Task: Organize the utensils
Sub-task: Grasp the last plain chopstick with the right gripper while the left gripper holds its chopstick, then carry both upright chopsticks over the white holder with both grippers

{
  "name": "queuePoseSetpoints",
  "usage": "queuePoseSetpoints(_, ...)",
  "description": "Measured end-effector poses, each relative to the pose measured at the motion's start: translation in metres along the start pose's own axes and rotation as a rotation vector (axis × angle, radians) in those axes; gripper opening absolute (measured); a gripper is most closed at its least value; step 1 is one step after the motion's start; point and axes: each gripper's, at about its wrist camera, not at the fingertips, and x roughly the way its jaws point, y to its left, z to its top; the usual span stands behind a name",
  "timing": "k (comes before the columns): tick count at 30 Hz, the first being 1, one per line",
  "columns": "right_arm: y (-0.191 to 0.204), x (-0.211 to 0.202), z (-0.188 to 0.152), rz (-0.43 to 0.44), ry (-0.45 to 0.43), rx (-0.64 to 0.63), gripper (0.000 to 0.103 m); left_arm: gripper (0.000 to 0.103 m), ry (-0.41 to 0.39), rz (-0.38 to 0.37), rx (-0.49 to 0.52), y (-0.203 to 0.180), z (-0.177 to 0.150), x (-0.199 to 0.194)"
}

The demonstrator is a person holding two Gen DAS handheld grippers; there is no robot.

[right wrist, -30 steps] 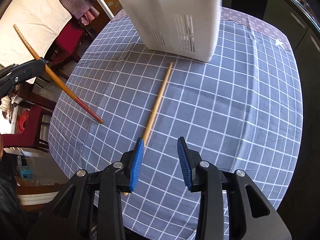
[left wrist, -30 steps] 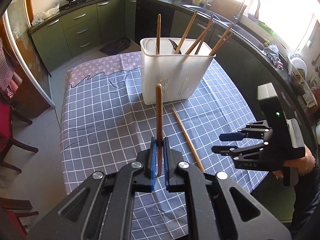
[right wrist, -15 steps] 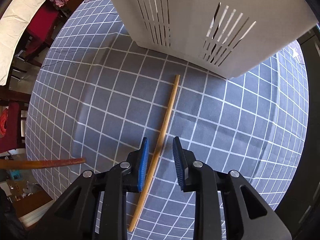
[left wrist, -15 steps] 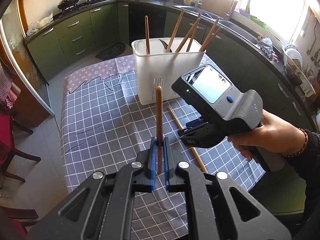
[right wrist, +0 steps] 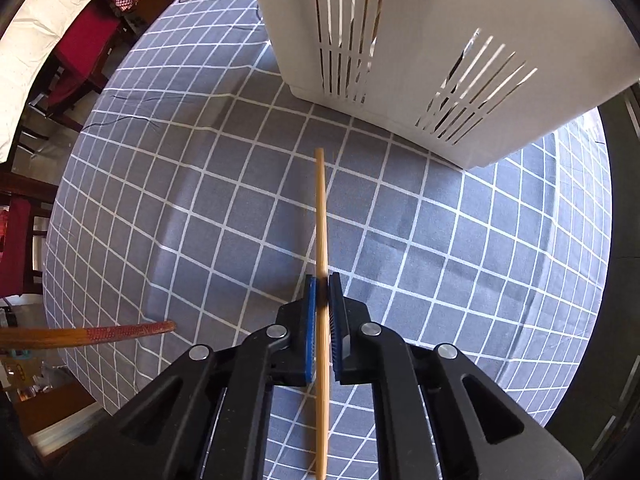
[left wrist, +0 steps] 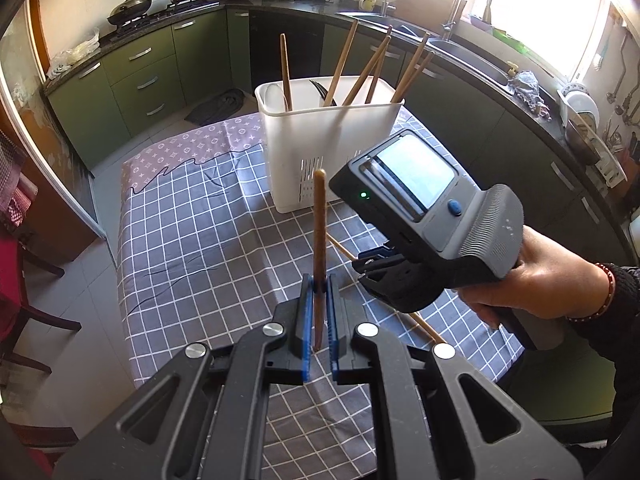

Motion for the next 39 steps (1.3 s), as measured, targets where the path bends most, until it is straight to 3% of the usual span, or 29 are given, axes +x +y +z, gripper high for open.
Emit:
queuePoseSetpoints(5,-0.004,-0.054,-0.029,0.044,-0.147,-0.017,0.007,0.006,0.004,0.009,0.01,-0.002,0.0,0.0)
queuePoseSetpoints(11,-0.022,-0.13,-0.088,0.102,-0.353,-0.01,0.007,0.007,0.006,0.025,0.016,-0.005,0.0,-0.001)
queuePoseSetpoints(18,-0.045,-0.169,-0.144,0.089,-0.493,0.03,0.007,0.007,0.003,0.052,0.021,-0.007,-0.004,-0.003)
queuePoseSetpoints(25,-0.051,-0.169,-0.161,0.065,-0.556,0.048,0.007,0.007,0.006,0.061,0.023,-0.01,-0.004,-0.004)
queuePoseSetpoints(39,-0.044,-0.159,-0.153,0.096,-0.557,0.024,0.007,0.007,0.014,0.05,0.022,-0.011,-0.003,-0.004)
